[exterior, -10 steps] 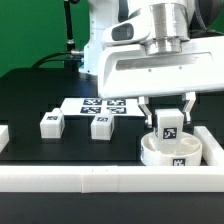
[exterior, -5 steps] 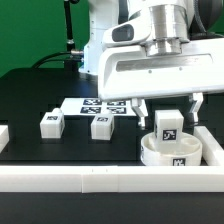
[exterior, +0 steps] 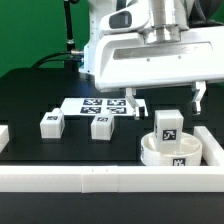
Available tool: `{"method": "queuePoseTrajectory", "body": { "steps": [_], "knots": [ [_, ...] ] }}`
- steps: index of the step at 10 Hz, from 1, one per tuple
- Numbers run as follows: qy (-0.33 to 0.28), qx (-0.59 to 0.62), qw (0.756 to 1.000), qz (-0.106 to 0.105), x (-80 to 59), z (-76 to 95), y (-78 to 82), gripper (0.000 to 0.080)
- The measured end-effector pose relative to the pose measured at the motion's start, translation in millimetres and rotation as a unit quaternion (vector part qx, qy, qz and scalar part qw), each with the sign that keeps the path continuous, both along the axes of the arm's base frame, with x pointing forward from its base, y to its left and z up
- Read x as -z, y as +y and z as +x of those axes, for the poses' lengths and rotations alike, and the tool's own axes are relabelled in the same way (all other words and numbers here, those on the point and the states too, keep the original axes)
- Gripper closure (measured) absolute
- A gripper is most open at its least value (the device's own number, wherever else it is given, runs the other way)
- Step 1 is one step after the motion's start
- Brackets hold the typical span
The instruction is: Assemble stool
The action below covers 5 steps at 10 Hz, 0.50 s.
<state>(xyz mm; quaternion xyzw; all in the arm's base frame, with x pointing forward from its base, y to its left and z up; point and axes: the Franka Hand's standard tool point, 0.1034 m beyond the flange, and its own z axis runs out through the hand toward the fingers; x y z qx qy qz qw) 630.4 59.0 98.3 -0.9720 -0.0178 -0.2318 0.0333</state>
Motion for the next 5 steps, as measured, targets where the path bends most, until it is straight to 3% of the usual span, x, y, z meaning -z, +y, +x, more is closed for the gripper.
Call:
{"method": "queuePoseTrajectory", "body": {
  "steps": [5],
  "knots": [
    [0.018,-0.002,1.000,0.001,3.1,-1.4,1.8,0.0150]
  ]
}}
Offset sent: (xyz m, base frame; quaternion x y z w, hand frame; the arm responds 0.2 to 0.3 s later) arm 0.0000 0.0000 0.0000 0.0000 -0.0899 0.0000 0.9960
